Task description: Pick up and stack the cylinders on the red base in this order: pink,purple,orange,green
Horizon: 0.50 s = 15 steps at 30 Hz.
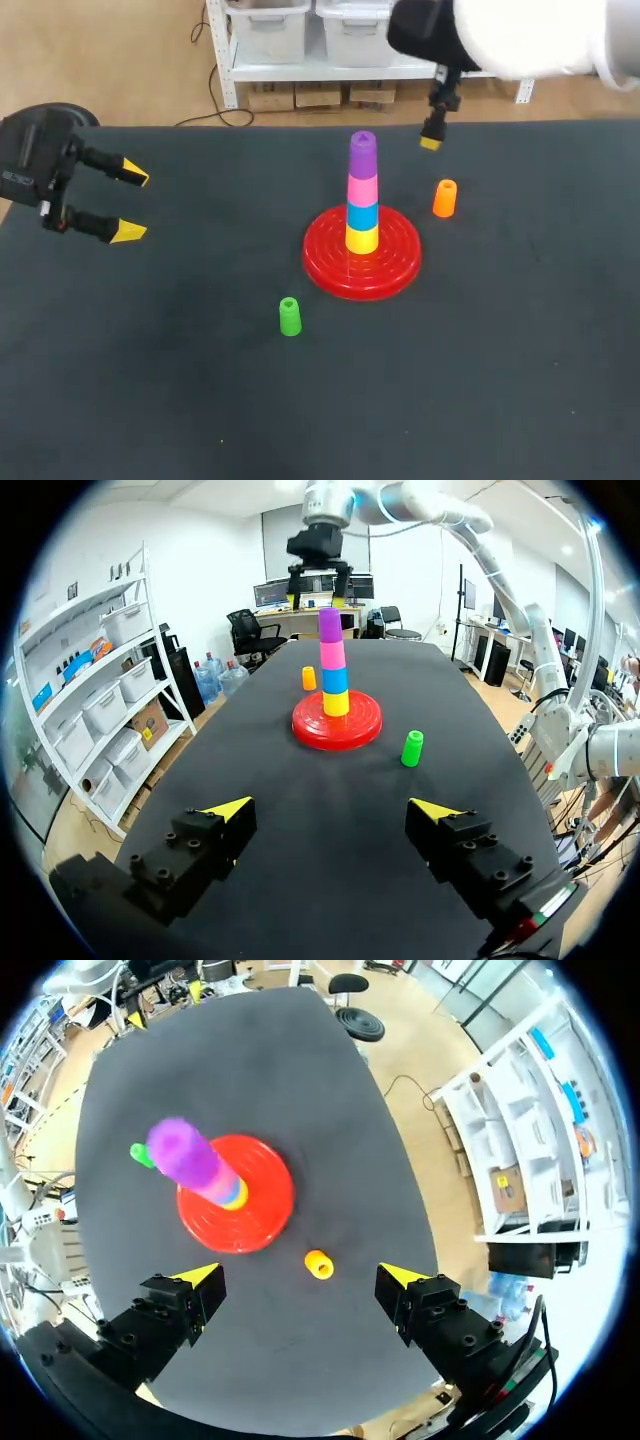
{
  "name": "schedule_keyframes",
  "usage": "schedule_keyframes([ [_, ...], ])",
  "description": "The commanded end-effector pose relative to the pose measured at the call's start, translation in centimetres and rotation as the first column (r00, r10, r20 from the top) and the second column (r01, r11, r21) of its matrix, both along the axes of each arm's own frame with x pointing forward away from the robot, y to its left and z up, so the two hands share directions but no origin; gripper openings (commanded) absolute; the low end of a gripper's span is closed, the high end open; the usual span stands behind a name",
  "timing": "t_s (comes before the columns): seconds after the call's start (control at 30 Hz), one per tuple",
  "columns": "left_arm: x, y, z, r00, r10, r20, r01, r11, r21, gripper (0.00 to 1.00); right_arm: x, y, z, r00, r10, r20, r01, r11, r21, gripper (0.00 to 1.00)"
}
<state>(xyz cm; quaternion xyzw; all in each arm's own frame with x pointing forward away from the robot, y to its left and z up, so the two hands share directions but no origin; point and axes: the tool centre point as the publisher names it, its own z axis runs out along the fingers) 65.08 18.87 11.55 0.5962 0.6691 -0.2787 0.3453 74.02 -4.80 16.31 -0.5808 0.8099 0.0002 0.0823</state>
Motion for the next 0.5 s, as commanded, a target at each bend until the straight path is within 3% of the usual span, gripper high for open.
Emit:
schedule_keyframes([
  [0.03, 0.0, 0.1, -0.1, 1.0, -0.001, 0.004, 0.001, 1.0, -0.003, 1.0, 2.0, -0.6, -3.0, 0.999, 0.005, -0.035, -0.005, 1.0, 0.022, 1.0],
  [0.23, 0.0, 0.1, -0.1, 1.0, -0.001, 0.004, 0.001, 1.0, -0.003, 1.0, 3.7, -1.8, -7.4, 0.996, 0.013, -0.084, -0.011, 1.0, 0.022, 1.0],
  [0.5, 0.0, 0.1, -0.1, 1.0, -0.001, 0.004, 0.001, 1.0, -0.003, 1.0, 4.9, -3.2, -10.2, 0.991, 0.052, -0.124, -0.053, 0.999, -0.005, 1.0],
])
